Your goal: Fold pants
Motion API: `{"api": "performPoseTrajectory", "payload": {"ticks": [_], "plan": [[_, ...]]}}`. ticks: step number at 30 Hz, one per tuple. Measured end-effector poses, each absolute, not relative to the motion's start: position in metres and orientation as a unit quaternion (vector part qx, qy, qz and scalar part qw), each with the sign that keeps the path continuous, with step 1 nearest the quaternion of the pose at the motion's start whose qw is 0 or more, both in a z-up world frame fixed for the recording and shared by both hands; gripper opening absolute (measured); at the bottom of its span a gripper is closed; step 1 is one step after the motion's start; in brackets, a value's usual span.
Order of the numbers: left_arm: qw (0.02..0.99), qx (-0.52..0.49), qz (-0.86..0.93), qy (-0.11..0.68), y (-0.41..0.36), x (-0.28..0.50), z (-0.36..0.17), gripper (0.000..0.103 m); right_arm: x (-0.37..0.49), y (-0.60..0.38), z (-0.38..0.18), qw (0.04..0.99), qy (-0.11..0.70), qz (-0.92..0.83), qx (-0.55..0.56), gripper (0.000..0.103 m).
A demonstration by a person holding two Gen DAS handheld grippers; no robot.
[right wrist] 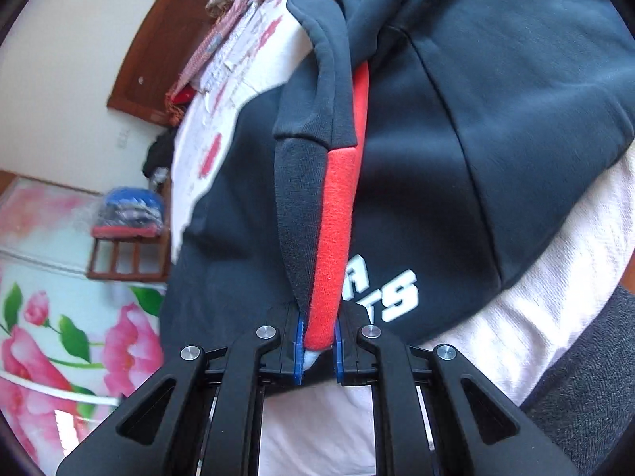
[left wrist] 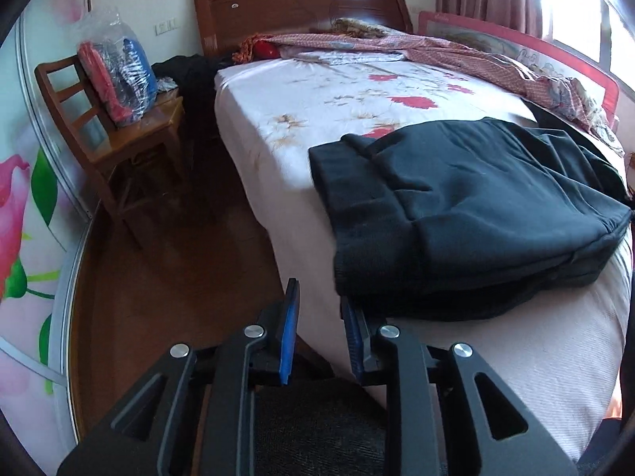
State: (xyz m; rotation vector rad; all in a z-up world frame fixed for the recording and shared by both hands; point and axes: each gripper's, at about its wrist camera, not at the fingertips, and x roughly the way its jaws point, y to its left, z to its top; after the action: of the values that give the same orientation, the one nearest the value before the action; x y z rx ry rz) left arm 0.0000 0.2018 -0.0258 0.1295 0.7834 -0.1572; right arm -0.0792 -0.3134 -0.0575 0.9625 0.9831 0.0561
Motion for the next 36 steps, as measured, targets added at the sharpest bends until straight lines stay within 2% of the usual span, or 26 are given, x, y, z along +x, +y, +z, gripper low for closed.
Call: {"api": "performPoseTrajectory", "payload": {"ticks": [5,7,8,9,11,12,13,16,20,22,24,27,30,31,33,34,36], "plan": [[0.924,0.048,0.043,0.376,0.224,0.01,-0.013,0.039,-0.084,-0.317,-0.072,0.768,0.464,0.019,0.442,0.01],[0.936,0.057,0.069,0.34,0.217,0.004,0.01,0.046,-0.082,-0.319,-0.065,0.764,0.469,0.021,0.442,0.023],[0.942,0.056,0.066,0.325,0.21,0.001,0.021,0.058,-0.087,-0.322,-0.059,0.769,0.471,0.012,0.432,0.045],[0.95,0.052,0.051,0.304,0.196,-0.004,0.036,0.068,-0.09,-0.323,-0.048,0.779,0.472,-0.005,0.414,0.055],[0.959,0.059,-0.001,0.276,0.162,-0.01,0.055,0.074,-0.09,-0.329,-0.024,0.801,0.464,-0.033,0.377,0.055],[0.96,0.07,-0.044,0.268,0.135,-0.012,0.062,0.084,-0.09,-0.333,-0.014,0.811,0.455,-0.045,0.364,0.055],[0.958,0.079,-0.078,0.265,0.112,-0.012,0.065,0.088,-0.086,-0.338,-0.004,0.821,0.446,-0.06,0.35,0.055],[0.934,0.098,-0.208,0.271,0.038,-0.015,0.056,0.088,-0.053,-0.351,0.03,0.867,0.417,-0.096,0.257,0.055],[0.896,0.172,-0.278,0.301,-0.043,-0.015,0.02,0.088,0.034,-0.367,0.054,0.897,0.386,-0.127,0.174,0.055],[0.885,0.192,-0.274,0.324,-0.057,-0.012,0.004,0.088,0.085,-0.369,0.053,0.897,0.397,-0.137,0.134,0.062],[0.874,0.187,-0.268,0.36,-0.06,-0.007,-0.011,0.088,0.138,-0.362,0.044,0.889,0.424,-0.154,0.081,0.075],[0.863,0.16,-0.261,0.402,-0.047,0.001,-0.032,0.088,0.196,-0.344,0.012,0.865,0.475,-0.158,-0.009,0.075],[0.862,0.175,-0.264,0.395,-0.048,-0.004,-0.036,0.088,0.221,-0.328,-0.02,0.835,0.502,-0.189,-0.126,0.075],[0.861,0.186,-0.262,0.395,-0.05,-0.005,-0.038,0.089,0.222,-0.332,-0.023,0.833,0.501,-0.194,-0.131,0.073],[0.86,0.197,-0.259,0.393,-0.052,-0.006,-0.039,0.09,0.219,-0.353,-0.017,0.836,0.511,-0.186,-0.075,0.009],[0.86,0.196,-0.258,0.393,-0.052,-0.007,-0.038,0.09,0.212,-0.367,-0.007,0.847,0.501,-0.177,-0.032,0.006],[0.861,0.193,-0.259,0.393,-0.052,-0.009,-0.038,0.091,0.189,-0.395,0.01,0.863,0.477,-0.156,0.055,0.006]]}}
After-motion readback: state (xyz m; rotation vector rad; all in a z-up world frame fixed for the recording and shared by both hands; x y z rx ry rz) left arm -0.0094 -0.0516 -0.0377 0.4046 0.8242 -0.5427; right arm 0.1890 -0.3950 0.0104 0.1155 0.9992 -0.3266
